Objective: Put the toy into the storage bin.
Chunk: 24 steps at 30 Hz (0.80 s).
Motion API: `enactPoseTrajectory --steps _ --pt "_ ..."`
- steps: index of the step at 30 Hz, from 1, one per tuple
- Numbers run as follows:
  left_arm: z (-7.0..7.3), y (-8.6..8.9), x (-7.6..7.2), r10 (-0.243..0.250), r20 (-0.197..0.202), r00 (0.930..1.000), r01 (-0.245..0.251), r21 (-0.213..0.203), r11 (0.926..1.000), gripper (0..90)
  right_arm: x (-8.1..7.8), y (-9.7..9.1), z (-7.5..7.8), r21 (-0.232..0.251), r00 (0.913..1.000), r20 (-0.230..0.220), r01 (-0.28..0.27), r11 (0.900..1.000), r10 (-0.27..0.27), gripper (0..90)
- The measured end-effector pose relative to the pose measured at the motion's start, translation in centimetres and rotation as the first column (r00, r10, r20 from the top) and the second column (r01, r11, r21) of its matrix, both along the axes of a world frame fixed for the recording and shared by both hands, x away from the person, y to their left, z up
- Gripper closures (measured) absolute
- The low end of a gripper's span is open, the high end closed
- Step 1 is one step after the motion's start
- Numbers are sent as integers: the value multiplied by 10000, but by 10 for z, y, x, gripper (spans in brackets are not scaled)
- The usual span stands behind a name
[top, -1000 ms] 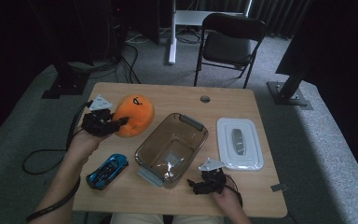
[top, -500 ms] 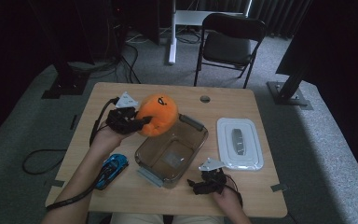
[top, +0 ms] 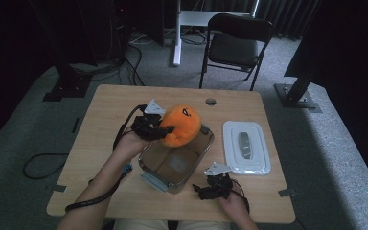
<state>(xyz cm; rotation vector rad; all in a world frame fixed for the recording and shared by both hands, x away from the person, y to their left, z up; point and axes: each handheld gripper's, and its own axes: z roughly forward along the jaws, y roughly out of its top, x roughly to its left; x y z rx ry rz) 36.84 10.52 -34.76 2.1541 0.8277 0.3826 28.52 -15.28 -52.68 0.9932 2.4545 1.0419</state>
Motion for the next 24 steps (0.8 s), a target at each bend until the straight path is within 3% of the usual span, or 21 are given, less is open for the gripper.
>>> enactPoseTrajectory --steps 4,13,20,24 --pt "-6 -2 3 -35 -113 9999 38 239 9997 688 0 0 0 14 10000 -3 -3 10000 3 118" --pt "-15 -14 -1 -427 -434 9981 444 403 9982 685 0 0 0 15 10000 -8 -1 10000 1 118" --pt "-19 -17 0 -432 -551 9975 457 438 9980 684 0 0 0 16 10000 -10 -2 10000 2 118" --pt "-22 -18 1 -559 -648 9963 602 662 9960 684 0 0 0 16 10000 -9 -3 10000 3 118"
